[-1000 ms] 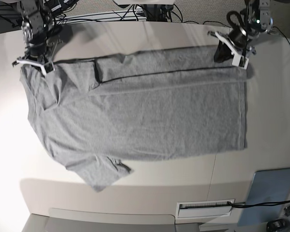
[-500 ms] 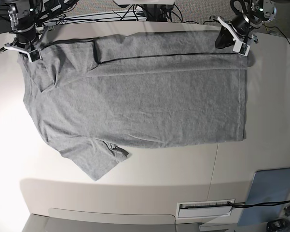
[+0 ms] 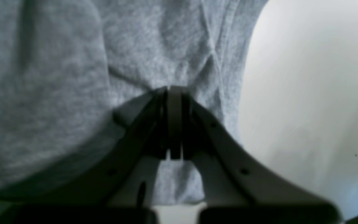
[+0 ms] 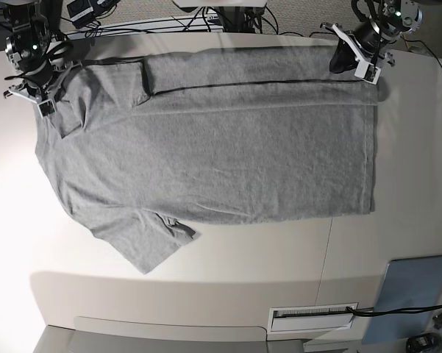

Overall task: Fold the T-shirt properly
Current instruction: 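Regrasp the folded edge with both grippers and drag the shirt toward the robot, then move both grippers to the hem corners of the shirt and grasp them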

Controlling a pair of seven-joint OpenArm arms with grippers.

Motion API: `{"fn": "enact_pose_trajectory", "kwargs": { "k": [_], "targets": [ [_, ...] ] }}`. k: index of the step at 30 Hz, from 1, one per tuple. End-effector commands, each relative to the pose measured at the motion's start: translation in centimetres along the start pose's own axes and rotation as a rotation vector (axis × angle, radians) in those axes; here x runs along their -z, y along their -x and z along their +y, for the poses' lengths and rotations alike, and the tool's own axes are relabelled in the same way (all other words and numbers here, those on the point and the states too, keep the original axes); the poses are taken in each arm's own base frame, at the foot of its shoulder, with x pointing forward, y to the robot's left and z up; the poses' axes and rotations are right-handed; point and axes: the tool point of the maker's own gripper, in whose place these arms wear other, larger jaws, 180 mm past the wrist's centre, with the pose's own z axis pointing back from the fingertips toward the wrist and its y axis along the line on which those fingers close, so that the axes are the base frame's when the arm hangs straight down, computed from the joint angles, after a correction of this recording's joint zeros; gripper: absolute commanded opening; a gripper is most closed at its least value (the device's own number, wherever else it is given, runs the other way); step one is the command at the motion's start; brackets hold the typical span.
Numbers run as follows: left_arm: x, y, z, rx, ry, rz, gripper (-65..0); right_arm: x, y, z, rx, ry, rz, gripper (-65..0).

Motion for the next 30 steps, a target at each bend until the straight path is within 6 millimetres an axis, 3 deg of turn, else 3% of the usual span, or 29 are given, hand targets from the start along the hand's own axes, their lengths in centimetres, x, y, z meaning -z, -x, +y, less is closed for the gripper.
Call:
{"fn": "enact_pose_trajectory", "kwargs": {
  "k": [1,7,10,14,17,20,23,25,30],
  "targets": [
    [-1.1,4.4,1.0,0.043,-0.051,0.187,-65.0,-0.5,2.7,0.4,-0.033,-0.015,0.095,-65.0],
    [-1.9,5.9,0.2,0.043,-0.026,0.222,-65.0,-1.7,5.4,1.4,-0.057,-0.028,0.137,-65.0],
    [-1.9,5.5,-0.4,0.059,0.006,0.214,-65.0,-2.0,5.7,1.5,-0.058,-0.024,0.151,-65.0],
    [-1.8,3.5,-0.8,0.088,0.012,0.166,-65.0,-2.3,3.9,0.6,-0.083,0.034,0.104,-65.0],
    [-1.9,1.1,-0.9,0.119,0.003,0.110,-65.0,-2.7,1.5,-1.1,-0.068,0.112,0.030,-65.0],
    [-2.1,-2.2,0.7,0.140,-0.063,0.030,-64.9,-3.1,-0.9,-3.4,-0.070,0.185,-0.016,-65.0],
    [-2.3,-5.8,2.1,0.147,-0.119,-0.062,-41.0,-3.1,-2.8,-6.0,-0.052,0.258,-0.047,-65.0],
    [-2.0,-8.1,3.1,0.122,-0.147,-0.126,-30.1,-3.1,-4.4,-7.4,-0.034,0.294,-0.090,-65.0],
    [-0.2,-14.0,6.0,0.062,-0.202,-0.221,-28.5,-2.7,-8.4,-8.9,-0.027,0.309,-0.173,-65.0]
  ]
}}
